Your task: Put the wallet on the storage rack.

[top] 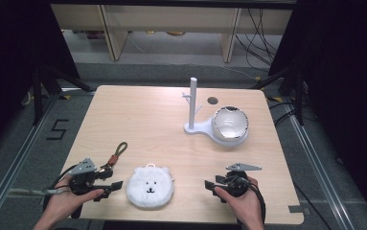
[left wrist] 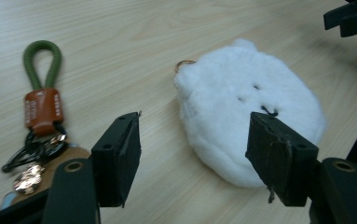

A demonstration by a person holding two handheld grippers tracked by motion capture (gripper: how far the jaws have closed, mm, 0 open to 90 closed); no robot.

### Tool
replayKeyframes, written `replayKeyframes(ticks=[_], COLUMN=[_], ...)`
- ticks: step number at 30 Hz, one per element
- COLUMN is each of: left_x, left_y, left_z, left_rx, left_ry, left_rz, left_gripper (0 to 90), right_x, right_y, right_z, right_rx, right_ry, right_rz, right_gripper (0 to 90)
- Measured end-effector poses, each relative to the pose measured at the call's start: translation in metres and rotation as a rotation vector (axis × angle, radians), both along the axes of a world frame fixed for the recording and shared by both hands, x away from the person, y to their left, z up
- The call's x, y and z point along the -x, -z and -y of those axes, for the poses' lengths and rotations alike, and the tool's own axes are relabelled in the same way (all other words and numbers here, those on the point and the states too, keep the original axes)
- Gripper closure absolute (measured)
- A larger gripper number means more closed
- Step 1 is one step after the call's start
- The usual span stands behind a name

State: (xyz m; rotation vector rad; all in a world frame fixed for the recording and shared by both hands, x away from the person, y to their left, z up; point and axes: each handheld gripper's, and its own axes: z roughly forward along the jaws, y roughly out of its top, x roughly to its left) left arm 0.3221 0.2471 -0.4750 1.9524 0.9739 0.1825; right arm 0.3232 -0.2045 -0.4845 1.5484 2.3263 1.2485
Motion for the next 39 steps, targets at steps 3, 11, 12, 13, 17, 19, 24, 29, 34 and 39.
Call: replayKeyframes(ticks=[3,11,12,13,17,19,24,29,34,39], left_x=[-0.011,-0.044,-0.047,-0.052,-0.064,-0.065,-0.066,-0.064,-0.060,-0.055], left_y=[-0.003,0.003,0.001,0.001,0.001,0.003,0.008,0.016,0.018,0.015], left_z=[0.011,0.037,0.039,0.041,0.048,0.054,0.063,0.066,0.066,0.064], left_rx=[-0.017,-0.130,-0.140,-0.138,-0.253,-0.255,-0.271,-0.271,-0.271,-0.242], left_ry=[0.015,0.042,0.041,0.032,0.077,0.085,0.089,0.095,0.122,0.127], left_rz=[-0.080,-0.270,-0.271,-0.277,-0.297,-0.320,-0.350,-0.371,-0.324,-0.256], left_gripper=[33.5,32.7,32.8,32.7,32.7,32.8,33.8,41.7,57.2,76.3], right_x=[-0.003,-0.002,-0.002,-0.002,-0.002,-0.002,-0.005,-0.004,-0.004,-0.005], right_y=[-0.002,-0.010,-0.010,-0.010,-0.013,-0.015,-0.016,-0.015,-0.013,-0.013], right_z=[0.001,0.001,0.001,0.000,-0.007,-0.009,-0.009,-0.010,-0.011,-0.011], right_rx=[0.009,-0.024,-0.006,-0.010,-0.017,-0.023,-0.010,-0.005,0.001,0.003], right_ry=[0.001,0.019,0.002,0.000,-0.002,-0.009,-0.037,-0.039,-0.040,-0.038], right_rz=[-0.003,-0.007,0.000,-0.007,-0.024,-0.024,-0.002,-0.013,-0.014,-0.015], right_gripper=[45.4,45.0,44.9,44.9,44.9,44.9,44.6,44.2,44.1,44.1])
